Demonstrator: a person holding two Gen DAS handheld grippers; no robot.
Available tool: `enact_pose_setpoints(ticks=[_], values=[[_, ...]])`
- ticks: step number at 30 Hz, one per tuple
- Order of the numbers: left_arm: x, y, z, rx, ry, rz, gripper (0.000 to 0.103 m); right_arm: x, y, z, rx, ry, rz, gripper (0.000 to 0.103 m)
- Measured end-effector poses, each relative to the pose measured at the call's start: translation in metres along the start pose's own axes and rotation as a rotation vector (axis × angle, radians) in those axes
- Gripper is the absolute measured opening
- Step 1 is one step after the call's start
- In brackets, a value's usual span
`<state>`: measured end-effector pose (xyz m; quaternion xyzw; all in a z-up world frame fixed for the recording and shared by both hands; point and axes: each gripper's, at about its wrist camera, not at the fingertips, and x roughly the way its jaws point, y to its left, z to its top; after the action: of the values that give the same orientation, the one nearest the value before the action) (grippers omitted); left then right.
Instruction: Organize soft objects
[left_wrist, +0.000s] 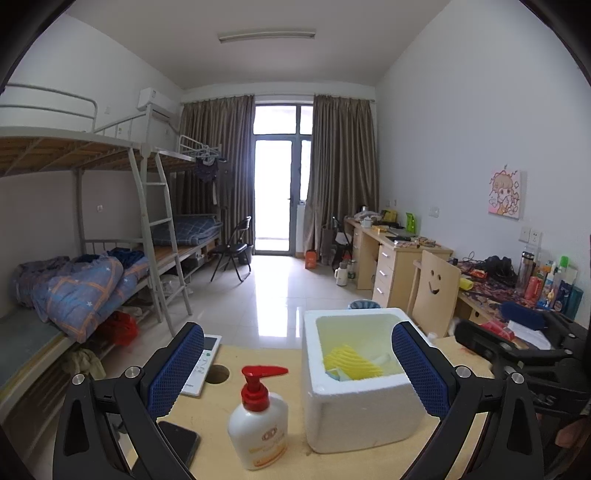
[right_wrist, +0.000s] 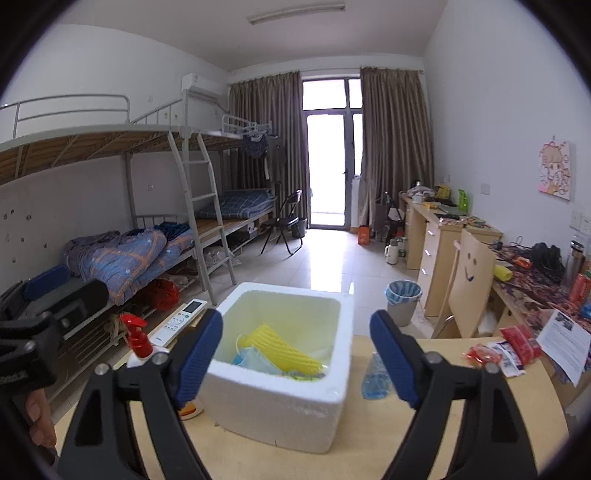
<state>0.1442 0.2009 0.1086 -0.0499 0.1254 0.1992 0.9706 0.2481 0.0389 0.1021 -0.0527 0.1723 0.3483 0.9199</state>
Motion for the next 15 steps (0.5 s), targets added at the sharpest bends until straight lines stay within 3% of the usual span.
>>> enact_pose_setpoints(ticks=[15], values=[[-0.076,-0.026,-0.011,0.036,-0.046,0.018,0.102,-0.092,0.006,-0.015,-0.019,-0.075,-0.008,0.103]])
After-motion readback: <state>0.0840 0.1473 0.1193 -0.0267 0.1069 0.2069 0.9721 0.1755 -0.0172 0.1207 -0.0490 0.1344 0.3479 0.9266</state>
